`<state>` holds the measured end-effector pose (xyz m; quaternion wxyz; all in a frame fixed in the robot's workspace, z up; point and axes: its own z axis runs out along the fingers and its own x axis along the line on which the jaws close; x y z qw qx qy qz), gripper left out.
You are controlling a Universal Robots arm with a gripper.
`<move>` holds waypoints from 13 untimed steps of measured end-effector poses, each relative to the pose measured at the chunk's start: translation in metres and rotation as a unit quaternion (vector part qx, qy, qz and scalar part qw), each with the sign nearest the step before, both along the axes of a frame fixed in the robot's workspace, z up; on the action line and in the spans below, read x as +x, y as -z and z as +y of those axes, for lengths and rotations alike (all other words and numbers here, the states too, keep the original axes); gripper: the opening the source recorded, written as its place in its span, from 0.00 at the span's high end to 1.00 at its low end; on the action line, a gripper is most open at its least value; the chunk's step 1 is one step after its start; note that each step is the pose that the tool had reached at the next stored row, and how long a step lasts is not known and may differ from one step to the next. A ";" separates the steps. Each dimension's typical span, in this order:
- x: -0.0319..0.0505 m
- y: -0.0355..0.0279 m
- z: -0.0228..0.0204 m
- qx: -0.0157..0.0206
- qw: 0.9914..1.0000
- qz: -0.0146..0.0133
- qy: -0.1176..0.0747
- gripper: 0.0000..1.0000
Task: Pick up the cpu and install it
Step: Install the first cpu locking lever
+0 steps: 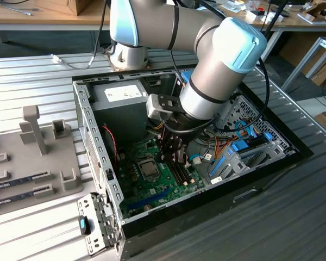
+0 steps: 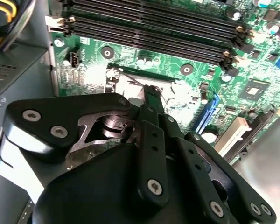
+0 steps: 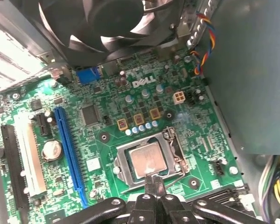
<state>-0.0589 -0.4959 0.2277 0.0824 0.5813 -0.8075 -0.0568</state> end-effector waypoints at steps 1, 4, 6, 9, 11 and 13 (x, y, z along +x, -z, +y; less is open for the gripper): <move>0.0000 0.0002 0.0000 -0.002 1.000 0.000 0.000 0.89; 0.0000 0.0019 -0.0001 -0.011 1.000 0.000 0.000 0.89; 0.0000 0.0049 -0.0001 -0.017 1.000 0.000 0.000 0.89; 0.0000 0.0095 -0.0001 -0.021 1.000 0.000 0.000 0.89; 0.0000 0.0132 -0.0001 -0.022 1.000 0.000 0.000 0.89; 0.0000 0.0159 -0.0001 -0.024 1.000 0.000 0.000 0.89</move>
